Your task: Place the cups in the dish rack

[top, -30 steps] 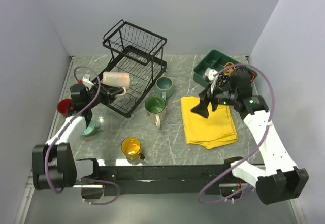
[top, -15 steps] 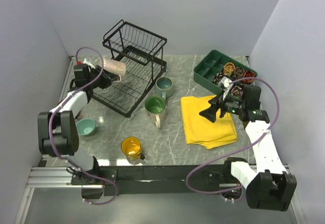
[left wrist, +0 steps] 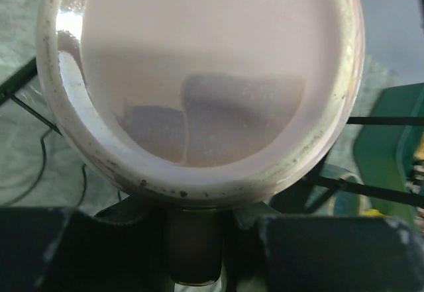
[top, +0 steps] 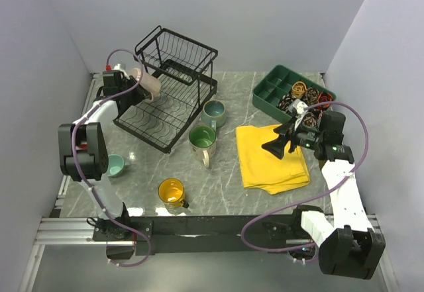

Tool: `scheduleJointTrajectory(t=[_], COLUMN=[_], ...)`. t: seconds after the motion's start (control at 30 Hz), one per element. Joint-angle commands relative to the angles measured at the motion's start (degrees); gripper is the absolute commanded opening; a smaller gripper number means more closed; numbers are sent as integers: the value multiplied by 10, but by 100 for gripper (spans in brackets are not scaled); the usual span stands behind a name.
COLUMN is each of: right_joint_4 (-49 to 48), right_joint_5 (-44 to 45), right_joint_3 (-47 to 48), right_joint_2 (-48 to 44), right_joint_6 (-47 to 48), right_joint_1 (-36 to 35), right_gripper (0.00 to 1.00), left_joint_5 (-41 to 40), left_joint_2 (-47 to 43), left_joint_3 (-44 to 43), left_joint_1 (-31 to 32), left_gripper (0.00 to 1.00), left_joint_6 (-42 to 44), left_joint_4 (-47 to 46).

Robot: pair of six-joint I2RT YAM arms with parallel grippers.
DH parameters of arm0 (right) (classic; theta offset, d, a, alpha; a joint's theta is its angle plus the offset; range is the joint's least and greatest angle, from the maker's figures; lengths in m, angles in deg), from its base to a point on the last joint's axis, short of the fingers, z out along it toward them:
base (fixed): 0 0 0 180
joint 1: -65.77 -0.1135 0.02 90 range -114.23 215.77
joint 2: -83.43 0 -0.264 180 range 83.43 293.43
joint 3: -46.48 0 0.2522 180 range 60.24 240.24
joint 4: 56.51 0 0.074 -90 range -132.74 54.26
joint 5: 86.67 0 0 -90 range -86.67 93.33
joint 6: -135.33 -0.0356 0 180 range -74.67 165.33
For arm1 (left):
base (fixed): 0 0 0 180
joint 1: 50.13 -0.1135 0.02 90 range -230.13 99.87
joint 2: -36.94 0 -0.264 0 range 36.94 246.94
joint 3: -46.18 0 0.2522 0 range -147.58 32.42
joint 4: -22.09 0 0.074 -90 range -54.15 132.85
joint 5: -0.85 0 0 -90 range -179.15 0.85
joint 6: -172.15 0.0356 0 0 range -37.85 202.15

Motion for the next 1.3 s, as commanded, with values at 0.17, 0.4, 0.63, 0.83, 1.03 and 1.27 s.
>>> scheduleJointTrajectory(t=[0.17, 0.4, 0.63, 0.83, 1.03, 1.27], right_joint_4=[-16, -12, -9, -8, -6, -5], right_joint_5=[-18, -22, -26, -29, -30, -33], right_joint_3=[-4, -3, -2, -1, -1, -1], right_joint_2=[4, 8, 10, 11, 13, 10], right_joint_6=[1, 5, 6, 6, 10, 11], right_joint_1=[16, 23, 31, 36, 39, 46], right_gripper=[100, 100, 100, 100, 100, 100], left_joint_5=[-77, -126, -197, -239, -225, -204], left_joint_2=[35, 72, 86, 100, 97, 63], left_joint_3=[-90, -123, -140, -153, -162, -158], left_joint_1=[23, 49, 77, 85, 85, 83], left_gripper=[1, 1, 5, 18, 47, 58], left_joint_6=[103, 139, 176, 192, 186, 176], left_joint_4=[-20, 2, 12, 24, 36, 45])
